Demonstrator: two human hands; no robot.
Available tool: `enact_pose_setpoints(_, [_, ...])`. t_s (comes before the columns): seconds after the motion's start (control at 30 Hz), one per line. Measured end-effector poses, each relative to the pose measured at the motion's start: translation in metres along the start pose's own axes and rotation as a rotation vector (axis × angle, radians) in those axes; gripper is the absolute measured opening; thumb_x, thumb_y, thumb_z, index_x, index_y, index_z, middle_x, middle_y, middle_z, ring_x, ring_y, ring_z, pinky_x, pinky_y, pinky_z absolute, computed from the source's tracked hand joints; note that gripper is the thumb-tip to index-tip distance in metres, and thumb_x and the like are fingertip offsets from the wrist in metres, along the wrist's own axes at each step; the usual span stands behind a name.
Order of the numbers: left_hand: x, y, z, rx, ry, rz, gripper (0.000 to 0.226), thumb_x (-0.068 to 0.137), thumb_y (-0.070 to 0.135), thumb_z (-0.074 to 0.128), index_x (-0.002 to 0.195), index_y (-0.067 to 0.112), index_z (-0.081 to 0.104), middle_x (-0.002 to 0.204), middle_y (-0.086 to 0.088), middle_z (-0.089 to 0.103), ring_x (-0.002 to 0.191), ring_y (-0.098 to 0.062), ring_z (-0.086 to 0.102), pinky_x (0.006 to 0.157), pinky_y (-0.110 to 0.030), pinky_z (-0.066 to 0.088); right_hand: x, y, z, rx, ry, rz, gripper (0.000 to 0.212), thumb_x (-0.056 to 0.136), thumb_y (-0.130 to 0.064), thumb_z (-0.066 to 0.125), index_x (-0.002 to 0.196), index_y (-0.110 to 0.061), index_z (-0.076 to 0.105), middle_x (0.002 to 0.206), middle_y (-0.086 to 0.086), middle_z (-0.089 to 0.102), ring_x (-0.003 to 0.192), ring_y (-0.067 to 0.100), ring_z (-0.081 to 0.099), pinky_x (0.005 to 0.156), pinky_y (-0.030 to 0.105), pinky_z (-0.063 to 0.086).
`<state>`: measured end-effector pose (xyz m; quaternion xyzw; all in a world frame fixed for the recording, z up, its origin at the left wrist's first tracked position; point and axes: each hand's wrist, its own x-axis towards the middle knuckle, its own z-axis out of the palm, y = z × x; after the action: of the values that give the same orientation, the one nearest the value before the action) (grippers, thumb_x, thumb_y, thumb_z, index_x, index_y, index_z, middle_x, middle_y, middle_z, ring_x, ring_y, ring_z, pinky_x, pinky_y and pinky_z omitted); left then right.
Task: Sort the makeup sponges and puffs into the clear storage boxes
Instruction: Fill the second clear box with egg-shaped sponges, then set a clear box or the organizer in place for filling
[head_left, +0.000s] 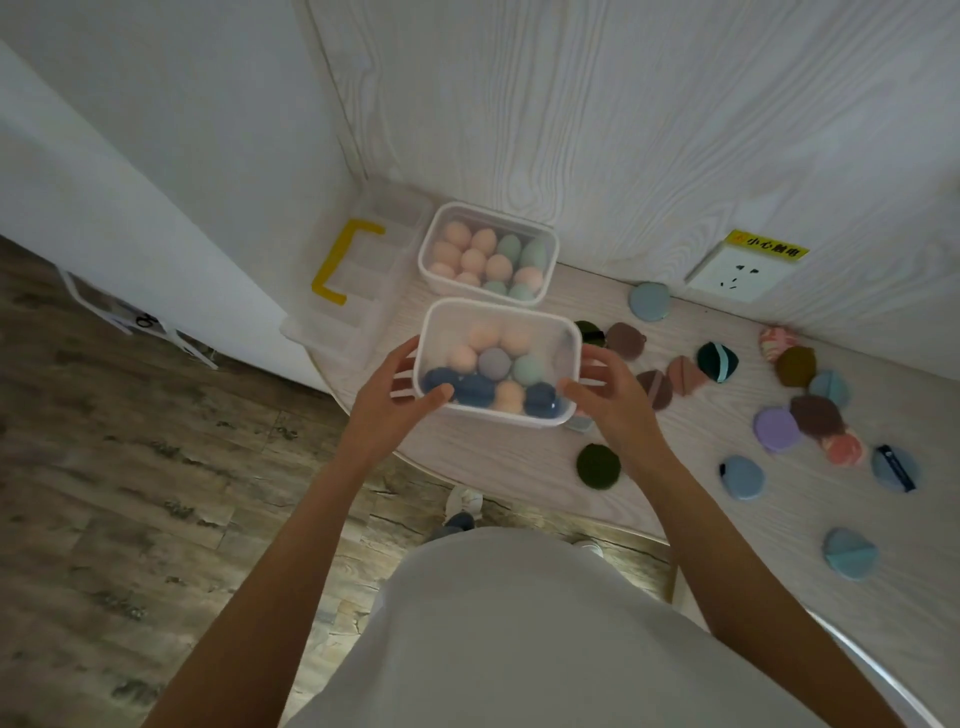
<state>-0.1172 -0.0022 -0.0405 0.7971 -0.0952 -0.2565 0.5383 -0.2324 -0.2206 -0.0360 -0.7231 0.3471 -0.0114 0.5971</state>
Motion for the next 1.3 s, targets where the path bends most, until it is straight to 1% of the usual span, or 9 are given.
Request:
enact_pose_setpoints(0.2, [0.051, 0.042, -0.019, -0.016, 0.115, 0.140, 0.046, 0.080, 0.017, 0.071, 0.119, 0.025, 0.049, 0.103, 0.016, 0.059, 0.088, 0.009, 0.059, 0.073, -0.008, 0.047, 0.025, -0.053, -0.001, 0.199, 0.026, -0.112, 0.055, 0.085, -0.019, 0.065, 0.133, -0.024, 0.039, 0.122, -0.003, 0.051, 0.102, 0.011, 0.057, 0.083, 0.034, 0.054])
enact_pose_setpoints(0.33, [0.106, 0.049, -0.017, -0.005, 0.139, 0.139, 0.043, 0.080, 0.015, 0.071, 0.117, 0.019, 0.050, 0.098, 0.009, 0.061, 0.081, 0.006, 0.060, 0.074, -0.013, 0.048, 0.059, -0.080, 0.010, 0.268, -0.003, -0.058, 0.057, 0.087, -0.023, 0.063, 0.134, -0.026, 0.032, 0.106, -0.011, 0.048, 0.105, 0.015, 0.053, 0.082, 0.035, 0.054])
enact_pose_setpoints(0.6, [0.162, 0.054, -0.017, 0.109, 0.130, 0.110, 0.034, 0.085, 0.023, 0.062, 0.119, 0.026, 0.057, 0.099, 0.005, 0.063, 0.090, -0.014, 0.061, 0.079, -0.025, 0.047, 0.100, -0.082, 0.026, 0.013, 0.118, -0.152, 0.065, 0.087, -0.017, 0.064, 0.140, -0.017, 0.026, 0.121, 0.002, 0.043, 0.107, 0.013, 0.045, 0.067, 0.013, 0.051])
enact_pose_setpoints(0.7, [0.163, 0.054, -0.019, 0.124, 0.119, 0.105, 0.033, 0.085, 0.026, 0.063, 0.117, 0.029, 0.056, 0.099, 0.006, 0.063, 0.093, -0.014, 0.061, 0.085, -0.031, 0.048, 0.103, -0.071, 0.029, -0.077, 0.154, -0.193, 0.069, 0.084, -0.016, 0.066, 0.140, -0.018, 0.026, 0.127, 0.005, 0.047, 0.111, 0.015, 0.046, 0.091, 0.035, 0.050])
enact_pose_setpoints(0.77, [0.161, 0.055, -0.021, 0.159, 0.107, 0.108, 0.034, 0.086, 0.028, 0.061, 0.119, 0.030, 0.055, 0.099, 0.007, 0.061, 0.093, -0.012, 0.060, 0.084, -0.028, 0.046, 0.102, -0.065, 0.032, -0.096, 0.170, -0.192, 0.070, 0.084, -0.019, 0.066, 0.140, -0.022, 0.025, 0.123, 0.005, 0.050, 0.111, 0.021, 0.050, 0.089, 0.046, 0.050])
enact_pose_setpoints(0.93, [0.159, 0.056, -0.025, 0.184, 0.046, 0.110, 0.032, 0.089, 0.035, 0.056, 0.121, 0.032, 0.053, 0.104, 0.007, 0.062, 0.099, -0.015, 0.060, 0.087, -0.031, 0.046, 0.099, -0.063, 0.039, -0.119, 0.232, -0.201, 0.064, 0.085, -0.020, 0.063, 0.139, -0.023, 0.029, 0.124, 0.007, 0.050, 0.109, 0.020, 0.050, 0.092, 0.039, 0.048])
enact_pose_setpoints(1.03, [0.151, 0.050, -0.031, 0.184, 0.079, 0.203, 0.038, 0.095, 0.042, 0.040, 0.125, 0.023, 0.053, 0.114, 0.000, 0.062, 0.107, -0.018, 0.057, 0.091, -0.031, 0.043, 0.087, -0.063, 0.046, -0.235, 0.447, -0.314, 0.050, 0.088, -0.024, 0.059, 0.133, -0.014, 0.041, 0.126, 0.011, 0.046, 0.112, 0.021, 0.046, 0.095, 0.025, 0.037])
enact_pose_setpoints(1.13, [0.140, 0.021, -0.048, 0.566, 0.257, 0.337, 0.055, 0.090, 0.050, 0.037, 0.127, 0.013, 0.053, 0.126, -0.010, 0.056, 0.116, -0.029, 0.050, 0.098, -0.037, 0.035, 0.062, -0.064, 0.056, -0.466, 0.654, -0.581, 0.031, 0.085, -0.018, 0.054, 0.114, -0.006, 0.056, 0.115, 0.015, 0.053, 0.106, 0.023, 0.049, 0.087, 0.013, 0.031])
enact_pose_setpoints(1.3, [0.119, -0.023, -0.066, 1.059, 0.053, 0.127, 0.096, 0.074, 0.057, 0.062, 0.148, 0.026, 0.010, 0.156, -0.003, 0.006, 0.139, -0.038, 0.011, 0.109, -0.054, 0.011, 0.043, -0.044, 0.086, -0.594, 0.363, -0.666, 0.020, 0.084, -0.017, 0.053, 0.101, -0.012, 0.062, 0.105, 0.008, 0.059, 0.094, 0.020, 0.055, 0.075, 0.023, 0.046])
